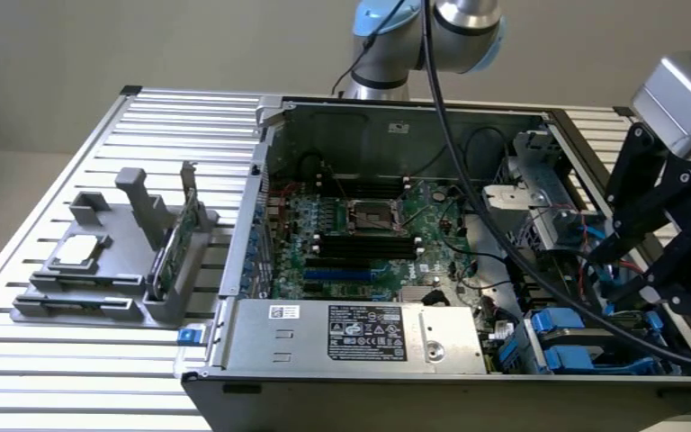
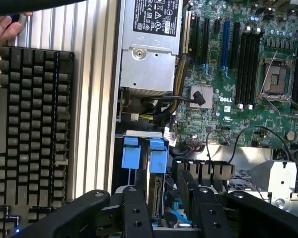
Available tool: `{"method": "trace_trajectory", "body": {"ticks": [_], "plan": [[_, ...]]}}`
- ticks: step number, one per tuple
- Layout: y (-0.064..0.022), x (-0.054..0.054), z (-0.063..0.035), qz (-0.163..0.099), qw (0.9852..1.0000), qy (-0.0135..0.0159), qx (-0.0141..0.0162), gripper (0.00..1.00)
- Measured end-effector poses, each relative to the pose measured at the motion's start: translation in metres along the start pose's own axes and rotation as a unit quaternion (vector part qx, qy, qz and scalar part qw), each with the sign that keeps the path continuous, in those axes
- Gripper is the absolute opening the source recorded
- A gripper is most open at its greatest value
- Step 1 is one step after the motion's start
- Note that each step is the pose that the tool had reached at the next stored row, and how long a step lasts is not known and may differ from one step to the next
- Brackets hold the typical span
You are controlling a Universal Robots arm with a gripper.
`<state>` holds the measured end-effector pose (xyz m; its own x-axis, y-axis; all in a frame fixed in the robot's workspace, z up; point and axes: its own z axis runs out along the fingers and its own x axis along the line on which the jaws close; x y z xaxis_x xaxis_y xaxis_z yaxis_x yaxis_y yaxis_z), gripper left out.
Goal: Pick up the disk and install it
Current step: 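Insert the disk into the insertion slot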
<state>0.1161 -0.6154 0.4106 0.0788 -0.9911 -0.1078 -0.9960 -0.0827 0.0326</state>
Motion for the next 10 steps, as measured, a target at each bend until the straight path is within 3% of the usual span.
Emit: {"method": "trace_trajectory", "body": {"ticks": [8, 10], "plan": [[-0.0031, 0.002, 0.0138, -0.02, 0.9998, 0.0006, -0.0018, 0.4], [-0.0043, 0.002, 0.0172, -0.023, 0.9997, 0.0008, -0.0014, 0.32]]}}
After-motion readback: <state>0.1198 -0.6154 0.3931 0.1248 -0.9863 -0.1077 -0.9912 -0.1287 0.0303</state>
